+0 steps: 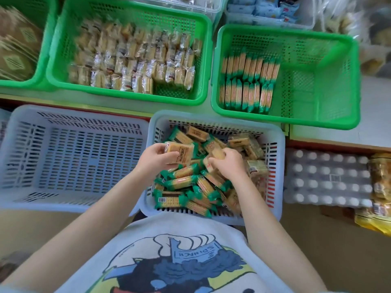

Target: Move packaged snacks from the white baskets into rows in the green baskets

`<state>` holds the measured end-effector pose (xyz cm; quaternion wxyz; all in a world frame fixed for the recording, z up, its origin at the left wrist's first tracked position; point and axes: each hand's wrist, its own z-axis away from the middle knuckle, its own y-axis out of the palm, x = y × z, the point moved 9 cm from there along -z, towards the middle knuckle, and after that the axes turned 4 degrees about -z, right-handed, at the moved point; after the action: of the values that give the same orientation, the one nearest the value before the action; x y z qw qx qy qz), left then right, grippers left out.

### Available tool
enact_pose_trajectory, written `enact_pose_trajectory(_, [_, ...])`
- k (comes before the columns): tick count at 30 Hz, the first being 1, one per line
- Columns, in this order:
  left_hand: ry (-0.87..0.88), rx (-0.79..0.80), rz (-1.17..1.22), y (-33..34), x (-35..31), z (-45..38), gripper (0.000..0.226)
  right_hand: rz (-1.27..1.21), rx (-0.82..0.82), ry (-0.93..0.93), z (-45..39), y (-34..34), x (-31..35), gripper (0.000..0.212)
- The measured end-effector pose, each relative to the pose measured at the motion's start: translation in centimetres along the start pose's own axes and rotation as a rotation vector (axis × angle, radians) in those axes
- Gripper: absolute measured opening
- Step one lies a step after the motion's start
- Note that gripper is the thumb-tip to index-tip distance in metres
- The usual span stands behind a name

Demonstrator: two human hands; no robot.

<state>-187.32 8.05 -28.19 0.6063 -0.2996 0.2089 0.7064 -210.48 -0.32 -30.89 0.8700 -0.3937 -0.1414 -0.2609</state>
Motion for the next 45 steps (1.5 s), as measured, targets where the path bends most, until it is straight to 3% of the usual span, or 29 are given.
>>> enact_pose_trajectory(3, [0.005,0.009,0.168,-1.1,-0.8,0.1,0.036,-0.434,0.017,-0.076,2.9,-2.3,2.4,0.025])
enact_pose_trajectory(6, [-0.007,0.067,0.396,-1.6,-2.5,0.5,0.026,-0.725,0.130,-0.205,5.3,-3.5,7.4,0.024])
enact_pose_trajectory(9, [-0.017,0.121,0.592,-1.7,-5.0,1.1,0.020,-0.630,0.142,-0.315,6.2,-3.7,12.4,0.032])
enact_pose_trajectory(14, [0.144,0.236,0.514,-3.0,-9.1,1.5,0.056,-0.271,0.097,-0.370,6.1,-0.9,18.4,0.058])
enact_pose_trajectory(17, [0.167,0.221,0.511,-4.9,-9.8,1.0,0.055,-0.406,0.305,-0.275,5.9,1.6,20.1,0.069])
enact_pose_trajectory(19, [0.179,0.208,0.495,-6.0,-10.4,0.4,0.042,-0.493,0.381,-0.227,5.0,2.1,20.9,0.057])
enact_pose_trajectory(22, [0.274,0.058,0.209,-8.4,-11.5,-1.3,0.034,-0.515,0.263,-0.254,2.8,0.4,23.1,0.035])
enact_pose_trajectory(25, [0.539,-0.336,-0.542,-12.2,-13.1,-3.4,0.054,-0.528,0.025,-0.246,-0.2,-2.5,24.5,0.039])
enact_pose_trajectory(26, [0.588,-0.382,-0.768,-12.5,-13.0,-4.3,0.059,-0.508,-0.045,-0.227,-1.3,-3.3,24.7,0.042])
enact_pose_trajectory(28, [0.585,-0.322,-1.129,-12.4,-10.8,-6.7,0.065,-0.393,-0.106,-0.172,-3.3,-3.6,24.8,0.047])
enact_pose_trajectory(30, [0.623,-0.299,-1.329,-12.4,-8.5,-8.1,0.069,-0.177,-0.110,-0.130,-5.1,-2.6,25.0,0.056])
enact_pose_trajectory(34, [0.709,-0.366,-1.347,-12.2,-7.5,-8.9,0.073,0.250,-0.207,-0.061,-7.4,-0.3,25.6,0.084])
enact_pose_trajectory(38, [0.718,-0.421,-1.328,-11.9,-7.4,-9.4,0.074,0.145,-0.133,-0.087,-8.6,2.7,26.6,0.076])
enact_pose_trajectory(45, [0.747,-0.465,-1.335,-12.0,-6.8,-9.9,0.078,0.205,-0.123,0.088,-9.9,3.2,25.2,0.074])
